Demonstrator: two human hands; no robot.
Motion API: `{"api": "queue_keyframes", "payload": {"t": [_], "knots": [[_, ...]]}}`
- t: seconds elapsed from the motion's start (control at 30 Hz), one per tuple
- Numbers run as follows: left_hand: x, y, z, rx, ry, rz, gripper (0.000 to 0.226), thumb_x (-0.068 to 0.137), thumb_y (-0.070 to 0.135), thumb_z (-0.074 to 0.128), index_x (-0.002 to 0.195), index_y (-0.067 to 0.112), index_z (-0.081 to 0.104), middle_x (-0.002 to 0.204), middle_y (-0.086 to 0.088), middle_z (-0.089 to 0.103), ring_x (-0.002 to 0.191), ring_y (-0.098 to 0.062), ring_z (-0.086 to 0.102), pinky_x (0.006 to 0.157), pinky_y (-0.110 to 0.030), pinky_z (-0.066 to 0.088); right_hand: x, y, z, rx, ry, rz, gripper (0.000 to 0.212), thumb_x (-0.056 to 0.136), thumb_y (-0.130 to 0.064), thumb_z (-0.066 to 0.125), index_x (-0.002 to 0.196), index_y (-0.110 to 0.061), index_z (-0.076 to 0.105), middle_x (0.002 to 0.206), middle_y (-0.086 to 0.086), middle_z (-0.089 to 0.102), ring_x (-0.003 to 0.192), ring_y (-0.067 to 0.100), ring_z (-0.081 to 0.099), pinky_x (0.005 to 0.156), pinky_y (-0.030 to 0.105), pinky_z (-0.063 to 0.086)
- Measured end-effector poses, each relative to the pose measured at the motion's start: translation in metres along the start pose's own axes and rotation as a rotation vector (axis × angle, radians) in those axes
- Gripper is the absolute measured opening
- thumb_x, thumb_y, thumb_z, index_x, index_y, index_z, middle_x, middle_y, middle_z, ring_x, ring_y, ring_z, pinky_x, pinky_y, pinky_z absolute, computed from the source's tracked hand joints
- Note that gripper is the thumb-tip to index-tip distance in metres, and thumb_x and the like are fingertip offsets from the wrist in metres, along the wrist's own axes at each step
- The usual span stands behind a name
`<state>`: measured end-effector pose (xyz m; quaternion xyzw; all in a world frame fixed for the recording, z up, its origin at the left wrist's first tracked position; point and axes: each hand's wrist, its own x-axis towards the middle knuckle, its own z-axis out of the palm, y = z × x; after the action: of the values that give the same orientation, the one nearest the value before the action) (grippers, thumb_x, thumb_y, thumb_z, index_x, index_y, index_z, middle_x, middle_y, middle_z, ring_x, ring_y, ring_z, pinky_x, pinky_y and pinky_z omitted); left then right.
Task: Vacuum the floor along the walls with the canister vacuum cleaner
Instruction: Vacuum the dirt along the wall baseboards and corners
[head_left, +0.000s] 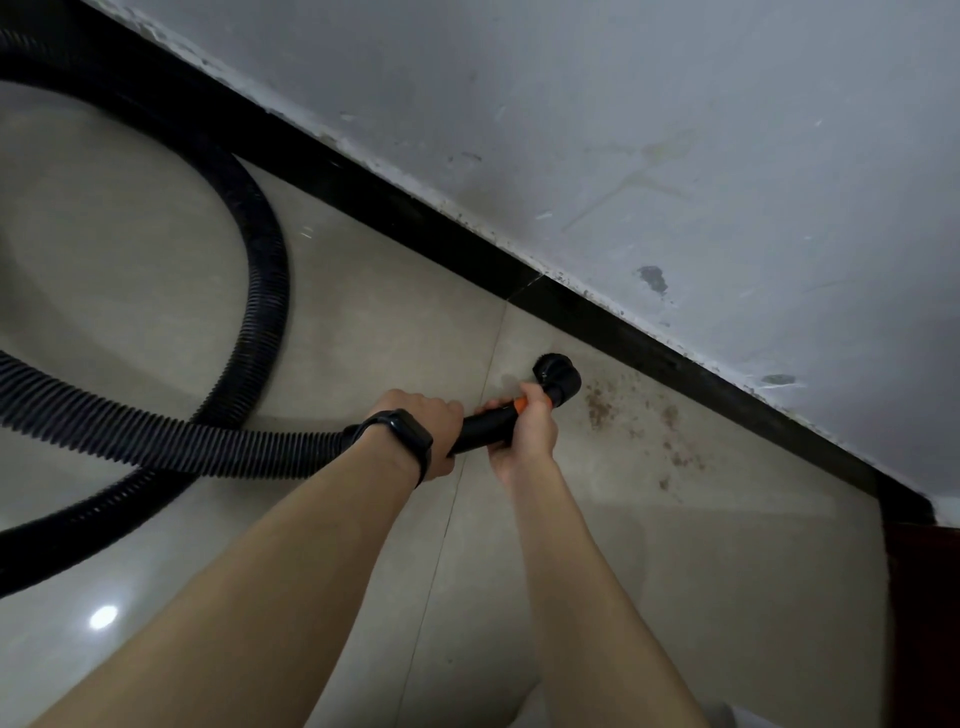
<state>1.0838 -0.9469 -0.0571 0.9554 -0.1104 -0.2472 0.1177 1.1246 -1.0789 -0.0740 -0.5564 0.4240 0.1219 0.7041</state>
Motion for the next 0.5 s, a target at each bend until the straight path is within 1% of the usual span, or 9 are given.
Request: {"api": "queue_keyframes", "payload": {"t": [0.17, 0.33, 0.43, 0.5], "knots": [[0.011, 0.004, -0.002, -0.016, 0.010, -0.025, 0.040, 0.098, 0.042, 0.051, 0.128, 0.017, 0.045, 0.116, -0.003, 0.062, 0.101, -0.024, 0.063, 0.072, -0.031, 0.037, 0.014, -0.010, 0.002, -0.033, -0.008, -0.016, 0.011, 0.096, -0.015, 0.062, 0.098, -0.010, 0.053, 0.070, 0.007, 0.054, 0.053, 0.021, 0.058, 0.054, 0.033, 0.057], [0.025, 0.010, 0.000, -0.038, 0.042, -0.048, 0.040, 0.098, 0.042, 0.051, 0.128, 0.017, 0.044, 0.115, -0.003, 0.063, 0.100, -0.024, 0.063, 0.070, -0.032, 0.036, 0.031, -0.018, 0.003, -0.046, -0.009, -0.031, 0.016, 0.094, -0.016, 0.063, 0.104, -0.009, 0.052, 0.070, 0.008, 0.053, 0.050, 0.020, 0.057, 0.052, 0.033, 0.056], [0.032, 0.015, 0.003, -0.059, 0.045, -0.064, 0.038, 0.098, 0.040, 0.049, 0.127, 0.017, 0.044, 0.114, -0.003, 0.064, 0.099, -0.024, 0.063, 0.070, -0.032, 0.036, 0.039, -0.022, 0.003, -0.043, -0.001, -0.036, 0.013, 0.093, -0.014, 0.063, 0.099, -0.009, 0.052, 0.067, 0.007, 0.052, 0.048, 0.019, 0.055, 0.052, 0.033, 0.056], [0.036, 0.016, 0.006, -0.082, 0.065, -0.074, 0.035, 0.099, 0.039, 0.048, 0.125, 0.016, 0.043, 0.110, -0.003, 0.065, 0.093, -0.024, 0.064, 0.067, -0.032, 0.036, 0.043, -0.026, 0.005, -0.030, 0.002, -0.033, 0.011, 0.093, -0.014, 0.062, 0.094, -0.009, 0.052, 0.066, 0.006, 0.052, 0.046, 0.019, 0.055, 0.052, 0.032, 0.055]]}}
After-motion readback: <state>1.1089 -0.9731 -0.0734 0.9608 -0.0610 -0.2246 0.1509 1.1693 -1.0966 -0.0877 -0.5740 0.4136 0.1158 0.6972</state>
